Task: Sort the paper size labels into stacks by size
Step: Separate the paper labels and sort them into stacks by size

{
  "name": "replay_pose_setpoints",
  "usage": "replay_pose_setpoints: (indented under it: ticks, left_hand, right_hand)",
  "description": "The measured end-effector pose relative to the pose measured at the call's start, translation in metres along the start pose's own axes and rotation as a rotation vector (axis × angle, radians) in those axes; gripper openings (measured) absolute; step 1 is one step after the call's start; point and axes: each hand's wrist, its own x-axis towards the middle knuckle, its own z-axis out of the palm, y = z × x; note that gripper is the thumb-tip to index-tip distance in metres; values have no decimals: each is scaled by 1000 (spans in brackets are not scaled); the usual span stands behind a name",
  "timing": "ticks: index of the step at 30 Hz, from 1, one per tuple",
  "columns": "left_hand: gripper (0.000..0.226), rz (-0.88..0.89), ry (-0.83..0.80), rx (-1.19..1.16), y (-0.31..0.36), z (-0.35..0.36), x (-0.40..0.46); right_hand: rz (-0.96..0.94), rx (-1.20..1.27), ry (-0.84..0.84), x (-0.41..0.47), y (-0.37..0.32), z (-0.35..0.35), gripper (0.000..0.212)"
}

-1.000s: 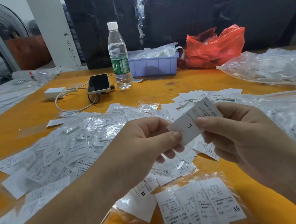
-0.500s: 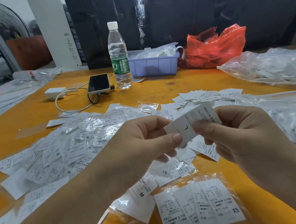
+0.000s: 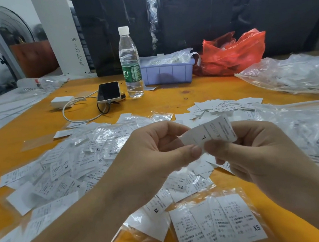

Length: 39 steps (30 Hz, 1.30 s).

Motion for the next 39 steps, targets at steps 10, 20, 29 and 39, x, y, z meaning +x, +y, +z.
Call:
replay_pose_setpoints:
  ticks: [10, 20, 29, 39]
  left_hand:
    - [38, -33, -51, -18, 0, 1, 1]
    - [44, -79, -72, 29, 2, 0, 0]
    - [29, -25, -73, 28, 1, 1, 1]
    - [28, 33, -36, 111, -1, 1, -1]
  right_hand:
    - [-99, -142, 103, -3, 4, 1, 15]
    - [-173, -332, 198, -5, -2, 3, 17]
    - [-118, -288, 106, -5, 3, -2, 20]
    - [28, -47, 20, 0, -1, -1, 15]
